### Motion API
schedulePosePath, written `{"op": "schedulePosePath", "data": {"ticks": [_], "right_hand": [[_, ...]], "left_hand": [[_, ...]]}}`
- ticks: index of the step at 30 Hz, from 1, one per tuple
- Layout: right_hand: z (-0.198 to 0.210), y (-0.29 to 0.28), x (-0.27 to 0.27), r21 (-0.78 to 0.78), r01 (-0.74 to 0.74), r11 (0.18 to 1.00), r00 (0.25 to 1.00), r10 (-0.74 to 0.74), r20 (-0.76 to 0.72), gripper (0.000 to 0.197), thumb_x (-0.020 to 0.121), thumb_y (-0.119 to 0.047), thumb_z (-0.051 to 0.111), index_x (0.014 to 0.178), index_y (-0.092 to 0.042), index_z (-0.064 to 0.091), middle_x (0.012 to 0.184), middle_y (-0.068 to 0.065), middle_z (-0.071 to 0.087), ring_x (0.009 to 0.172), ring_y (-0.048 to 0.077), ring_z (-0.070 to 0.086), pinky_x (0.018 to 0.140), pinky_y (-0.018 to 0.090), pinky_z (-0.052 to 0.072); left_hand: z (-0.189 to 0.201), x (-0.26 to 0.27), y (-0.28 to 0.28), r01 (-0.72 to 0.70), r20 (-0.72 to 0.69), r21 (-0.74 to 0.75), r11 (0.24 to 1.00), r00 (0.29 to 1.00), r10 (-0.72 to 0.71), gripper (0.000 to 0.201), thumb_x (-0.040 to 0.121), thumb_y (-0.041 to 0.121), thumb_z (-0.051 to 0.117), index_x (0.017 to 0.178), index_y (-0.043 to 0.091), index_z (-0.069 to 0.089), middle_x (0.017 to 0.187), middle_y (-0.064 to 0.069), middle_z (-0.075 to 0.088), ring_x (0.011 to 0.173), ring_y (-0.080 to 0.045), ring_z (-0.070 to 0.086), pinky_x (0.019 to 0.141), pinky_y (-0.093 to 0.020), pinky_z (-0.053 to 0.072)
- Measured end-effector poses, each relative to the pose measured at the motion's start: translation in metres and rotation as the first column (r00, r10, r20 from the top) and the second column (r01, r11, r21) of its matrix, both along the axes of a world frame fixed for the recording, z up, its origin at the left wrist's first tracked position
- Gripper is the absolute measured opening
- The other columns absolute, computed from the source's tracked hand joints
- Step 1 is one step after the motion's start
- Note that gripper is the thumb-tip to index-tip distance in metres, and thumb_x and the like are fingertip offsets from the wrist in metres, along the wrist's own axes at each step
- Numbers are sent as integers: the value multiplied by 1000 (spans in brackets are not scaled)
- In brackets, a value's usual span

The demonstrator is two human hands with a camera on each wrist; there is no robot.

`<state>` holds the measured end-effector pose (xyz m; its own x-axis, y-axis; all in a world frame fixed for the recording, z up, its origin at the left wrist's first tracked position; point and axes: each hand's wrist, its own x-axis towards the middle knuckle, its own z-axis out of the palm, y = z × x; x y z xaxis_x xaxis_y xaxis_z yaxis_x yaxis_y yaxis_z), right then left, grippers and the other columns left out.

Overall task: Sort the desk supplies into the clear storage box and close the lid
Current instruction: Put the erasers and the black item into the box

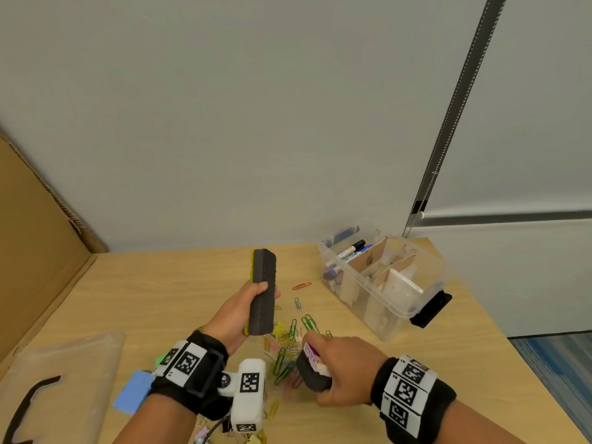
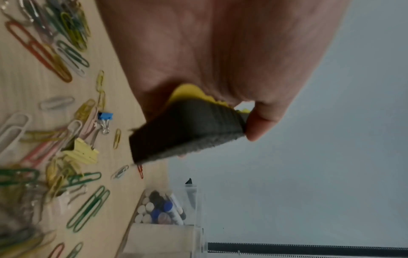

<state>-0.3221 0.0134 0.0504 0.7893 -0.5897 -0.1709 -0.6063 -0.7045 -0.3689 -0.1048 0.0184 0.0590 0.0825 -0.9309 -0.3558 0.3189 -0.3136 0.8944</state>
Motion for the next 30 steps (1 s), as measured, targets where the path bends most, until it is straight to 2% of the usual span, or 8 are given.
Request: {"op": "schedulePosePath", "data": {"ticks": [4,9,11,14,18,22,26,30], "right_hand": [[2,-13,-7,195,229,954,932,-273,238,72,71,-52,72,126,-37,28,109,-8,56,92,14,62,75,30,56],[16,-28,-13,365,276,889,798,-423,429,79,75,-56,69,137,-44,20,146,-5,37,130,15,42,108,36,38],[23,-34,-16,387,301,871,744,-469,476,66,82,-50,65,133,-37,26,139,-7,43,126,10,44,102,28,40],[38,-40,-20,457,334,824,620,-558,552,54,85,-44,62,126,-33,29,109,-7,56,98,8,60,81,17,50],[59,-59,-31,391,461,796,558,-603,570,49,85,-51,60,122,-33,34,104,-8,57,96,13,60,82,28,52],[89,-91,-53,352,579,736,474,-654,589,44,85,-31,67,124,-23,47,109,-6,56,90,6,58,75,20,47],[113,-117,-72,247,648,721,492,-643,587,46,85,-18,66,126,-21,48,103,-8,54,89,8,58,68,14,43],[118,-134,-73,51,697,716,599,-619,507,48,80,-15,65,123,-25,47,115,7,46,93,25,57,77,29,50]], "left_hand": [[-10,4,9,59,136,-25,998,989,-55,34,90,19,60,123,15,52,111,-11,62,111,-22,59,100,-46,42],[-25,6,26,143,258,-9,990,957,-136,55,71,43,76,119,27,56,122,-21,56,99,-27,67,98,-45,47],[-31,5,29,184,280,-8,983,944,-174,66,59,58,78,116,33,56,118,-20,59,102,-29,66,101,-48,43],[-28,-5,28,174,259,-20,984,952,-163,44,84,40,66,123,29,49,116,-12,64,102,-25,67,96,-42,48],[-19,-18,24,206,343,-40,978,922,-180,30,91,33,57,118,37,44,110,-8,69,104,-21,65,97,-39,45],[-17,-21,23,197,363,-42,980,917,-168,28,93,27,55,116,40,44,110,-11,68,103,-24,65,96,-40,48],[-20,-17,22,173,340,-23,985,928,-155,32,92,25,57,119,37,44,114,-10,66,104,-25,65,85,-31,53],[-21,-14,20,135,359,-14,991,925,-121,28,92,27,56,112,42,44,112,-7,68,103,-22,65,77,-27,49]]}}
